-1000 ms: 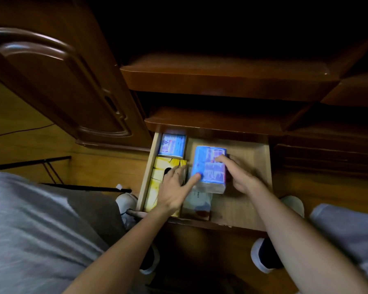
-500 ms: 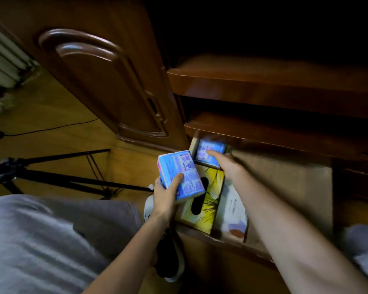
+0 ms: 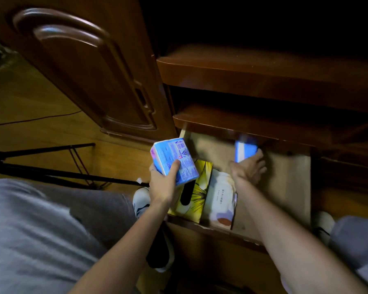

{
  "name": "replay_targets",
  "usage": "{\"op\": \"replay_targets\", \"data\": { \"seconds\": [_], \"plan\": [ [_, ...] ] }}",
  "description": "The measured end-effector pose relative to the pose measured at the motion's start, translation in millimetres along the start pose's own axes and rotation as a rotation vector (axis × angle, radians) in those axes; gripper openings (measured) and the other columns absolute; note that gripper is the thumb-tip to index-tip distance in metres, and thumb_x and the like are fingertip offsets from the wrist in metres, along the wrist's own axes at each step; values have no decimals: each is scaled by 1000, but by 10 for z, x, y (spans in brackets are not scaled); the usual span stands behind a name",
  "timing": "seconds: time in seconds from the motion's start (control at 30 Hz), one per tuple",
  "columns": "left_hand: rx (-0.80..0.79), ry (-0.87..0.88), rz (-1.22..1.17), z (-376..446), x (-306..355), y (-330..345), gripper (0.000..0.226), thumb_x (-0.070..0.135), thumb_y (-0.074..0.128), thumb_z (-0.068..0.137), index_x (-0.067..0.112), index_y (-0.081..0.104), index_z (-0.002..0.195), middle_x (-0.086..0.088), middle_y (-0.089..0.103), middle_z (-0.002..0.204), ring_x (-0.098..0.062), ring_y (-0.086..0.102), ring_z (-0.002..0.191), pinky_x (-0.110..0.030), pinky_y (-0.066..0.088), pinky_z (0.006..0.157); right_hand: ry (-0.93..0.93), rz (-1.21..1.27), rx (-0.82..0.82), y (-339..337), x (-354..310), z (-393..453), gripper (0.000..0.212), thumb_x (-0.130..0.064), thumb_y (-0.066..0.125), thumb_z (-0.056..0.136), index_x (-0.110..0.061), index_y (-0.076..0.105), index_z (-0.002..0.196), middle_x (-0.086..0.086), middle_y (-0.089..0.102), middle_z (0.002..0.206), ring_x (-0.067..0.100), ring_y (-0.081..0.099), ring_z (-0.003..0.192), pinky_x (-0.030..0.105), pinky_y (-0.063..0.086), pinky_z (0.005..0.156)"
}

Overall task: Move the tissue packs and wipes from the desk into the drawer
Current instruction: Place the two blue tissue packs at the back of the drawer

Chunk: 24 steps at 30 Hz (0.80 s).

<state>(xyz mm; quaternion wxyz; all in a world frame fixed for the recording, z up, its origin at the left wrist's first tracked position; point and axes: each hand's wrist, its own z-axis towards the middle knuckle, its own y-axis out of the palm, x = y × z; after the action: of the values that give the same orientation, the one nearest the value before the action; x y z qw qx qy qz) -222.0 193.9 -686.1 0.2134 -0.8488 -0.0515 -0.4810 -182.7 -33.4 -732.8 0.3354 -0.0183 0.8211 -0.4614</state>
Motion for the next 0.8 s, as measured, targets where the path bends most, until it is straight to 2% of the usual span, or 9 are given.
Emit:
{"op": "replay_targets", "data": {
  "seconds": [0.07,0.13,0.2,0.3,0.43,0.5,0.57,0.63,0.8],
  "plan": [
    [-23,6,-12,-20,6,1,81,70,75,62,31,44,127,17,68,106,-4,69,95,-37,58,87,-148,-14,-148,53,-87,-69,88,-38,81,74,-19,39,150,12,44,148,38,40,133,43,36,110],
    [-36,15,-14,-39,19,-7,80,66,77,63,29,46,127,15,69,107,-5,70,95,-37,59,87,-317,114,-354,130,-252,-130,48,-34,70,85,-23,66,132,1,53,145,30,47,134,42,35,114],
    [-44,21,-29,-61,19,-32,76,61,80,65,26,49,125,13,70,107,-4,71,90,-35,59,85,-403,148,-359,186,-370,-173,27,-27,63,88,-31,76,111,-5,60,136,25,52,127,39,38,111],
    [-83,24,-53,-73,5,-82,70,51,84,72,23,52,127,6,72,111,-5,72,93,-33,60,83,-322,8,-235,183,-367,-39,44,-31,65,88,-34,60,131,6,53,142,33,44,133,42,33,112],
    [-113,9,-58,-58,-22,-96,68,48,84,74,22,51,128,4,72,114,-8,72,96,-37,61,86,-117,236,-480,333,-342,129,75,-45,65,94,-24,31,157,11,39,158,32,37,145,45,32,118],
    [-111,5,-66,-50,-16,-80,74,52,85,70,23,51,128,5,72,114,-8,72,97,-38,60,88,-155,310,-538,495,-423,61,69,-39,65,96,-20,36,155,10,48,152,29,47,138,38,39,113],
    [-105,7,-67,-38,-13,-65,82,58,83,63,22,51,129,6,72,113,-10,72,98,-41,59,89,-183,316,-539,610,-503,1,60,-19,71,93,-18,46,147,7,61,138,26,60,122,28,45,97],
    [-99,9,-60,-28,-19,-54,85,62,82,60,23,51,129,6,72,112,-10,72,98,-43,59,90,-172,271,-517,653,-543,-9,56,-12,75,86,-18,54,138,6,67,129,25,65,113,29,48,92],
    [-81,29,-19,-9,0,22,83,64,81,59,26,51,126,9,72,110,-5,72,92,-39,60,87,-90,235,-488,558,-449,-79,39,-33,70,86,-23,65,124,3,70,122,24,64,107,26,47,86]
  ]
}}
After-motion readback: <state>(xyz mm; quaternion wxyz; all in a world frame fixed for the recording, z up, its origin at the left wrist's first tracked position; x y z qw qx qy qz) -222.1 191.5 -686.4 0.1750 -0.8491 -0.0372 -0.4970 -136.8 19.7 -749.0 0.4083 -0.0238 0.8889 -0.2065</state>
